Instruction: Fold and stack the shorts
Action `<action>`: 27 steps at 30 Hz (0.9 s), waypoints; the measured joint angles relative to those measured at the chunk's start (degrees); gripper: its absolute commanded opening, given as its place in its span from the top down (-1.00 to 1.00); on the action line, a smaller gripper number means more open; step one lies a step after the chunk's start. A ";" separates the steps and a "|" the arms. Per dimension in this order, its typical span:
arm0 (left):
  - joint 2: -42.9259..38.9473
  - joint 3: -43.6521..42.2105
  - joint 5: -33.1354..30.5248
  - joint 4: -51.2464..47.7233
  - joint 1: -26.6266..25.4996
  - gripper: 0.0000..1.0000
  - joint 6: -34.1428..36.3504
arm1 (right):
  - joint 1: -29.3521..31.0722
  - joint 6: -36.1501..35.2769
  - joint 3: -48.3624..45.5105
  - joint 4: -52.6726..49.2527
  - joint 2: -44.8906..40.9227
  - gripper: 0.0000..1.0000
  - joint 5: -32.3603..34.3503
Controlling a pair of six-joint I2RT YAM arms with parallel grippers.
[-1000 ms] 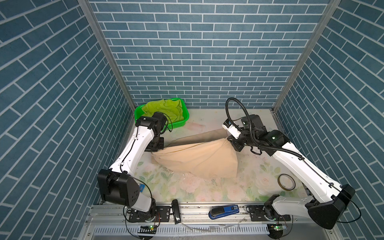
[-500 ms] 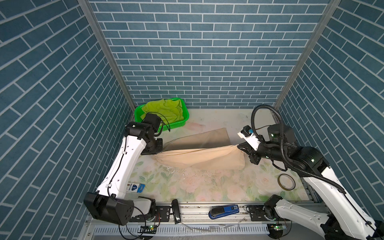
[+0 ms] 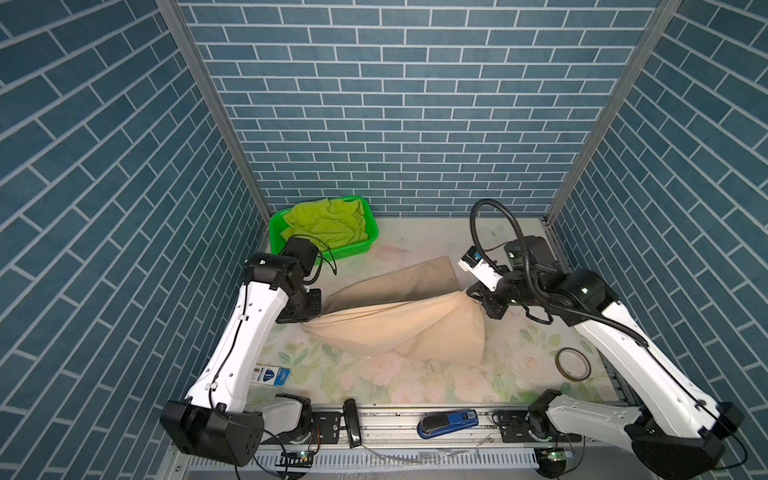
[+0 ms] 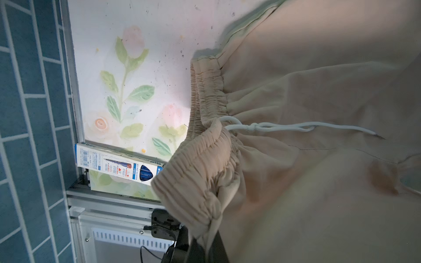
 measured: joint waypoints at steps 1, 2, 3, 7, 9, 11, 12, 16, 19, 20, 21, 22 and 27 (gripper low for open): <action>1.40 0.00 -0.42 0.11 0.20 0.96 0.26 | -0.37 -0.04 0.68 0.13 1.97 1.00 0.24; 3.10 0.00 -0.90 0.37 0.59 0.97 0.57 | -0.94 -0.26 1.42 0.48 4.15 1.00 0.20; 4.50 0.00 -1.01 0.74 1.14 0.96 0.87 | -1.62 -0.48 1.92 1.03 5.81 1.00 -0.17; 9.14 0.28 0.24 3.06 3.91 0.98 2.34 | -5.07 -1.64 3.28 3.17 10.19 1.00 -4.20; 12.20 1.11 1.03 4.24 5.20 0.99 3.10 | -7.08 -2.56 4.90 4.33 13.31 1.00 -6.69; 15.30 2.10 1.68 5.49 6.08 1.00 3.67 | -8.85 -3.23 6.60 5.18 16.63 1.00 -8.85; 16.98 2.69 1.99 6.03 6.34 1.00 3.98 | -9.70 -3.67 7.56 5.57 18.56 1.00 -9.90; 23.21 4.98 2.78 8.07 6.86 1.00 4.50 | -12.31 -5.22 12.11 5.62 26.01 1.00 -12.44; 27.45 7.37 2.86 8.98 7.04 1.00 4.94 | -13.57 -6.16 17.40 4.96 32.20 1.00 -13.70; 28.72 8.11 2.84 9.27 7.10 1.00 5.09 | -13.88 -6.58 19.15 4.72 34.18 1.00 -13.99; 29.70 8.66 2.82 9.49 7.21 1.00 5.27 | -14.10 -7.02 20.72 4.50 35.98 1.00 -14.19; 30.82 9.22 2.82 9.79 7.39 1.00 5.42 | -14.25 -7.41 22.49 4.20 38.05 1.00 -14.36; 33.94 10.60 2.62 10.16 8.57 1.00 6.21 | -14.34 -8.26 28.09 1.70 45.24 1.00 -15.21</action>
